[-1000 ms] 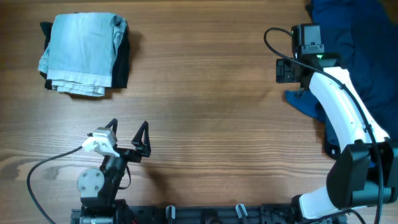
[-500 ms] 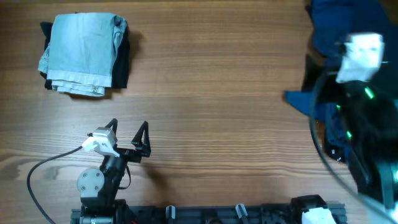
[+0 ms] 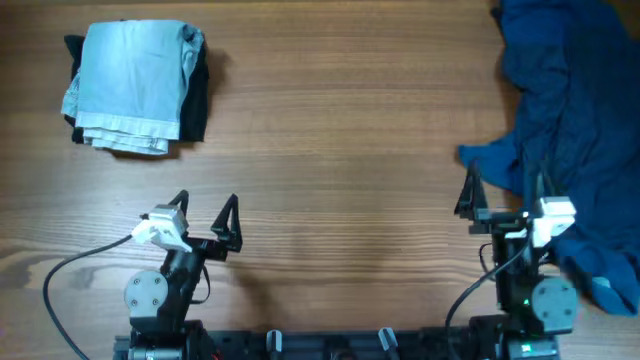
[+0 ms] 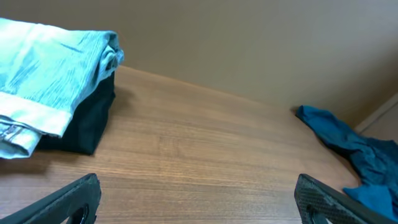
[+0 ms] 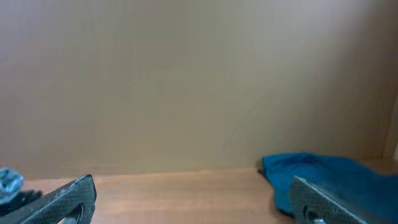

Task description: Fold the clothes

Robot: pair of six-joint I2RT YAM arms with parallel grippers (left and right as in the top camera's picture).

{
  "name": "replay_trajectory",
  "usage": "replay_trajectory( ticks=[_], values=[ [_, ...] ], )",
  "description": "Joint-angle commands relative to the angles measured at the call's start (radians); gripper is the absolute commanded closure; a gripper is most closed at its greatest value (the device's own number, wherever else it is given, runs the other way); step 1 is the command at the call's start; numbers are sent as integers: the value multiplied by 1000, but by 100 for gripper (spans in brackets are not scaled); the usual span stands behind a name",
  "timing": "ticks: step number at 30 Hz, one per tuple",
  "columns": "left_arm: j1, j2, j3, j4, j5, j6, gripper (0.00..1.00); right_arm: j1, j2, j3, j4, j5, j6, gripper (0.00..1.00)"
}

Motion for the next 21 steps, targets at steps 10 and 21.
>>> replay_trajectory(
  ticks=[10,21],
  values=[
    [-6,-7,-6,0,-10,-8,0,-5,-152,-143,-84,-43,13,0],
    [-6,-7,-6,0,-10,-8,0,-6,-148,-143,-201,-65,40,0]
  ],
)
